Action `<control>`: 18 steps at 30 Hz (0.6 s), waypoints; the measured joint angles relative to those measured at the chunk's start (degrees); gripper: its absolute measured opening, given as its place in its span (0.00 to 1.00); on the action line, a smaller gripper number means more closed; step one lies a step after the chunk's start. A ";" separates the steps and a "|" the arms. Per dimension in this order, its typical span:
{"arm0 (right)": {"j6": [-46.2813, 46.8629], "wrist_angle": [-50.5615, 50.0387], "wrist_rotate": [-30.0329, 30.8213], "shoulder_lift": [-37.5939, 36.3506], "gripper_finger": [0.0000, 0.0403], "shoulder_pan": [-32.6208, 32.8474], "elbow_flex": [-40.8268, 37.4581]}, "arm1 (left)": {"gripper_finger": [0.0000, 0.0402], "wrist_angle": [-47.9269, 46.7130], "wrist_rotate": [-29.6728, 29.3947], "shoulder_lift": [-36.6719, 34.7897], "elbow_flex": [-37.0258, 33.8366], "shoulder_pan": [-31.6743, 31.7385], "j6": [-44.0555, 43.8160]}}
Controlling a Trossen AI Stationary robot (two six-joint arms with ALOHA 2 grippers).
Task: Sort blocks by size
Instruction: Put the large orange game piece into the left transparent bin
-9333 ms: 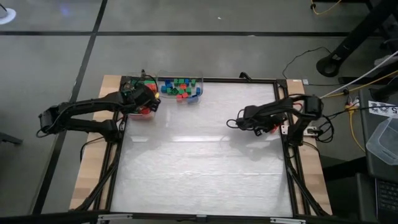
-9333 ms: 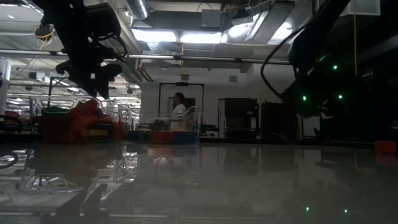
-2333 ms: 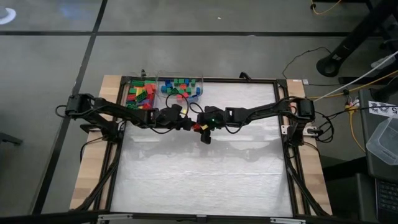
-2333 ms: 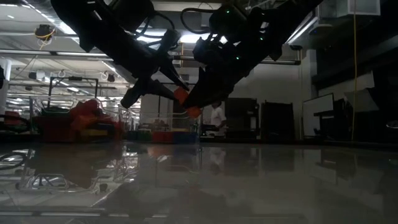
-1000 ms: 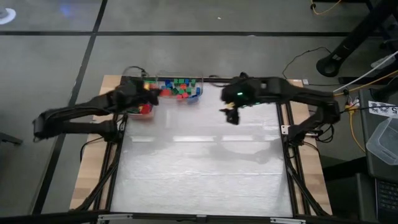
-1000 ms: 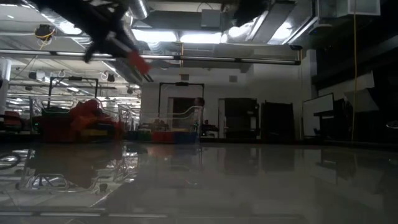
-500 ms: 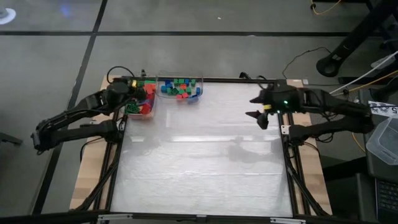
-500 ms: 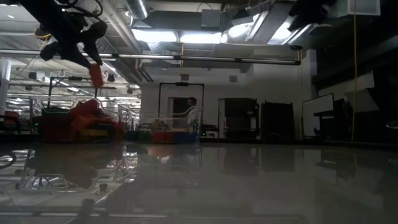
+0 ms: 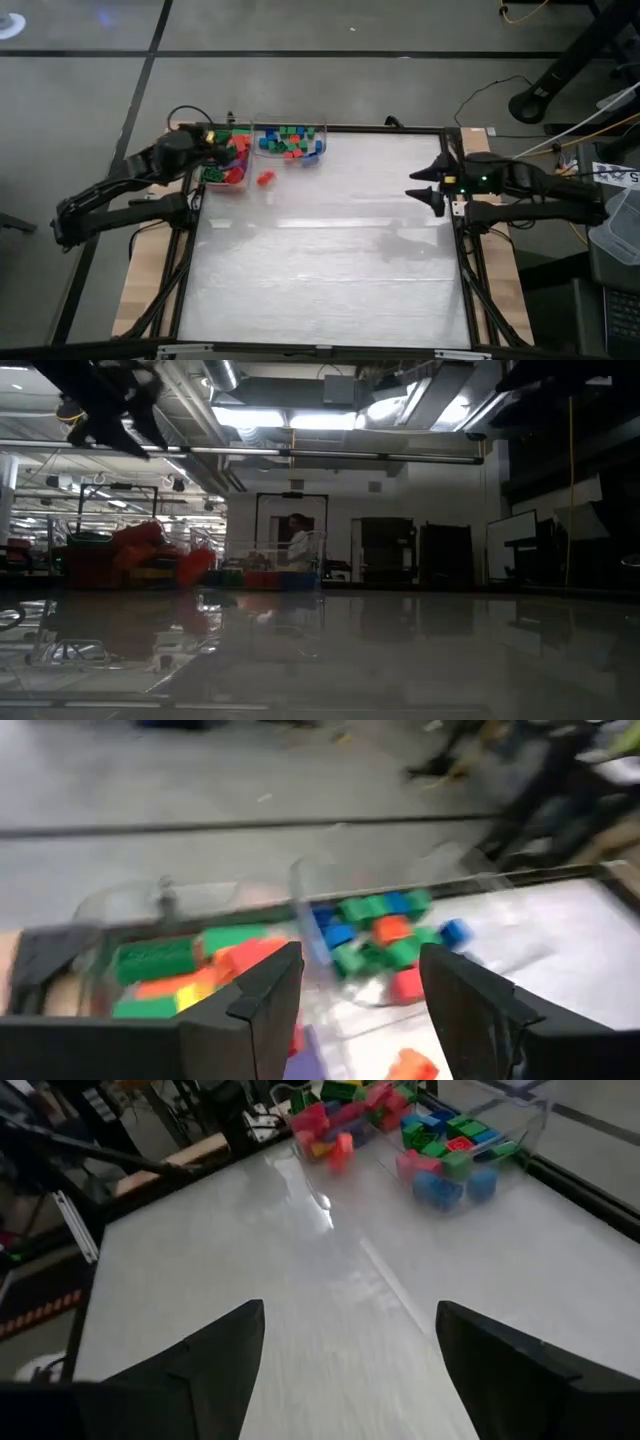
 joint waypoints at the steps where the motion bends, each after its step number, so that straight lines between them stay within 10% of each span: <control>1: 0.39 -0.21 0.00 -1.30 0.73 0.00 -0.39 | 0.48 -0.17 1.42 -1.25 0.67 -0.28 1.56; 18: 2.79 21.83 2.52 -7.87 0.73 -0.01 -13.01 | 0.48 -4.12 20.19 -16.45 -2.27 -7.86 -4.19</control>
